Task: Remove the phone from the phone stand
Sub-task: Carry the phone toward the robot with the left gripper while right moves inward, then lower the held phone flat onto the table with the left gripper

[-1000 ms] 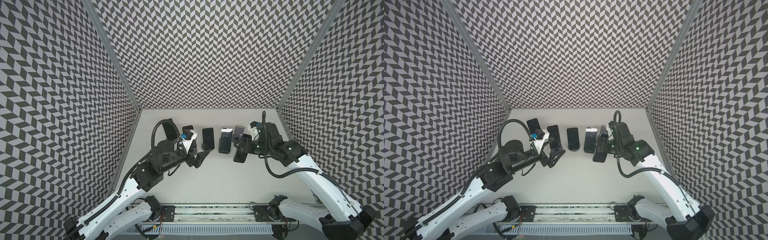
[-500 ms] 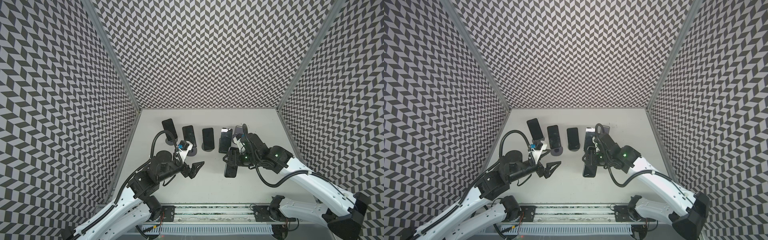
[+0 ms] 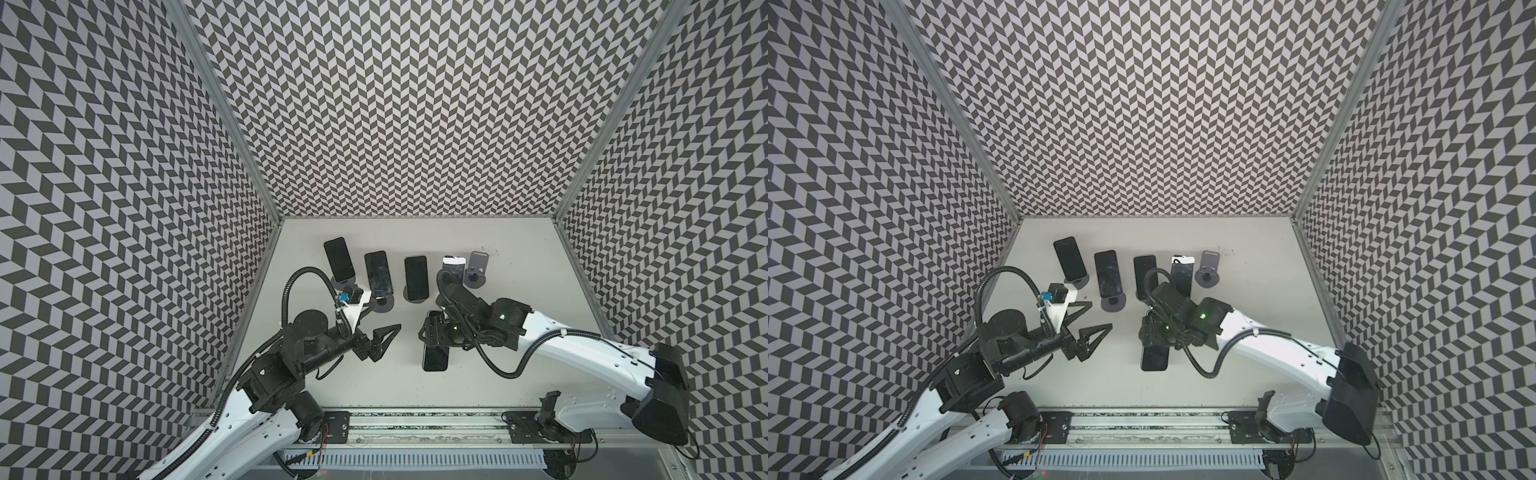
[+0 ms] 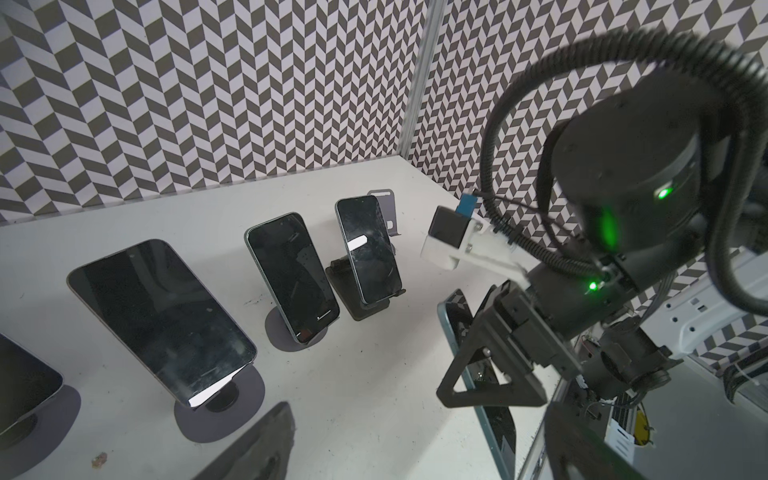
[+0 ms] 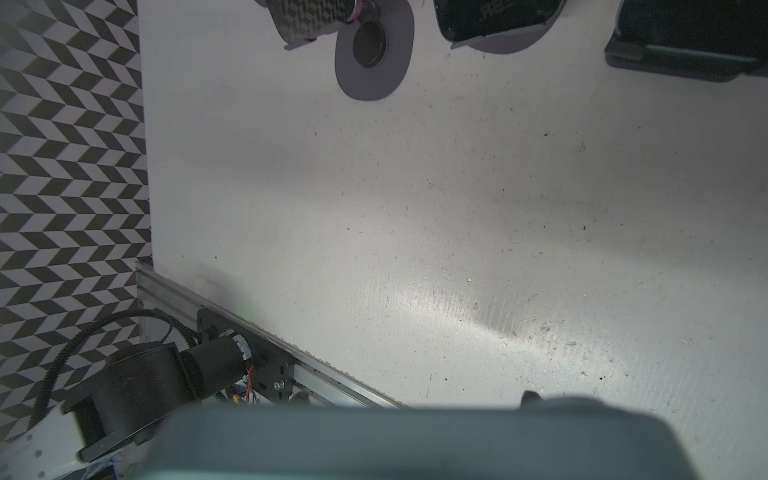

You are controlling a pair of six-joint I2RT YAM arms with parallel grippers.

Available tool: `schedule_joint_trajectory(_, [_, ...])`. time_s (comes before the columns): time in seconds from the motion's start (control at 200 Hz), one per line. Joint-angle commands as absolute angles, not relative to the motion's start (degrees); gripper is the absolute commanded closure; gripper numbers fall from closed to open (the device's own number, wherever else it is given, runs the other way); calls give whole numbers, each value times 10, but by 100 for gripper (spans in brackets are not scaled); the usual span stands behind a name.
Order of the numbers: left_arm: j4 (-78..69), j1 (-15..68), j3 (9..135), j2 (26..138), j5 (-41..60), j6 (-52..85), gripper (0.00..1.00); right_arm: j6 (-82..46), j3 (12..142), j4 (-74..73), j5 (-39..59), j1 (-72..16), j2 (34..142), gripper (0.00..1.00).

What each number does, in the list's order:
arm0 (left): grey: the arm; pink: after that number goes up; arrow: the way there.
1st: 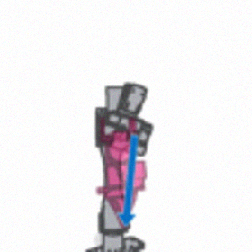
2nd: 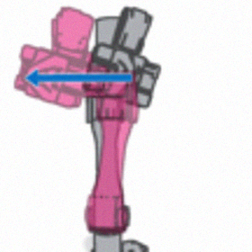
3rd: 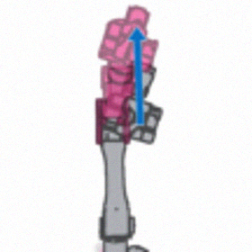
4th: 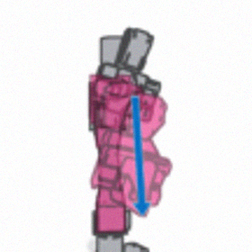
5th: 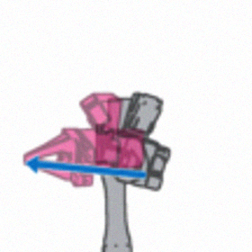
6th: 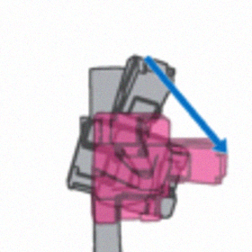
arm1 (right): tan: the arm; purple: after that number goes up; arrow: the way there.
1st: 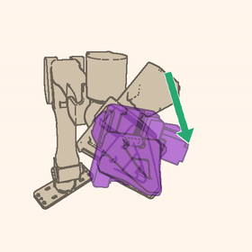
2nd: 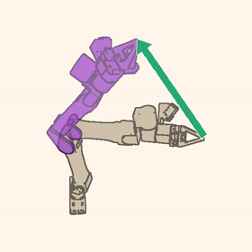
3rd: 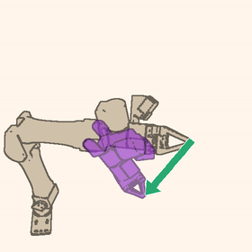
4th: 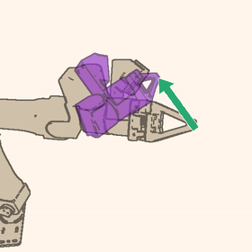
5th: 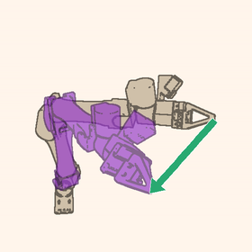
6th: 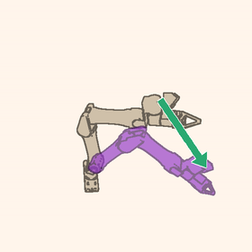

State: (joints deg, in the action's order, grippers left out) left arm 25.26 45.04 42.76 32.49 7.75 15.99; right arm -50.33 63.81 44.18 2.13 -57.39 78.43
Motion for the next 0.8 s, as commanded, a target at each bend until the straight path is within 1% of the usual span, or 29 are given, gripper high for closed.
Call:
schedule_joint_trajectory(0.0, [324,454,479,347,59,219,9,-532,666,399,-5,-585,800,54])
schedule_joint_trajectory(0.09, [369,454,496,362,62,242,10,-536,658,380,-7,-590,817,55])
schedule_joint_trajectory(0.22, [402,454,491,353,59,266,10,-543,664,364,0,-592,857,55])
schedule_joint_trajectory(0.461, [413,454,455,352,79,320,13,-535,663,337,11,-599,910,54])
schedule_joint_trajectory(0.681, [450,454,442,395,98,349,12,-508,671,324,7,-598,962,54])
schedule_joint_trajectory(0.796, [454,454,427,400,110,358,12,-510,680,324,12,-598,985,53])
